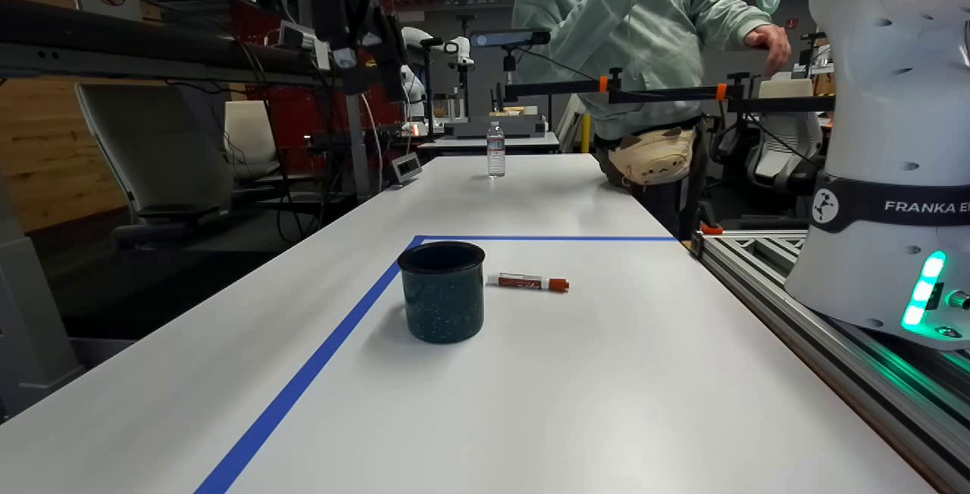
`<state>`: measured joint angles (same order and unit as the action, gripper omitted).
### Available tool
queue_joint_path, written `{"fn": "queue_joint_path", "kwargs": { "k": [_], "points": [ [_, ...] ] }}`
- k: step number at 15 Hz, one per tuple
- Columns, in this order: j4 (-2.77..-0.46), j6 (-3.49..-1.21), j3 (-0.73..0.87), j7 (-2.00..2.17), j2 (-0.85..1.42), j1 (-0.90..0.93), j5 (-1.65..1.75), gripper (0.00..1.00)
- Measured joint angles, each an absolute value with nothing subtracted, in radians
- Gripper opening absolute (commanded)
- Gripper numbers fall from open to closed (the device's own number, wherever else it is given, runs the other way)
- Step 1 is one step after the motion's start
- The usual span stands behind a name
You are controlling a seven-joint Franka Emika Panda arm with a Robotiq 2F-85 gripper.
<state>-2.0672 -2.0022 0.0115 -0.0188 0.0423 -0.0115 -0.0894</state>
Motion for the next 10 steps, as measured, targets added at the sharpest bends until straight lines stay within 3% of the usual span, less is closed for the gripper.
{"fn": "queue_joint_path", "kwargs": {
  "k": [10],
  "points": [
    [-2.068,-2.003,-0.001,-0.017,0.033,-0.007,-0.088,1.0]
  ]
}}
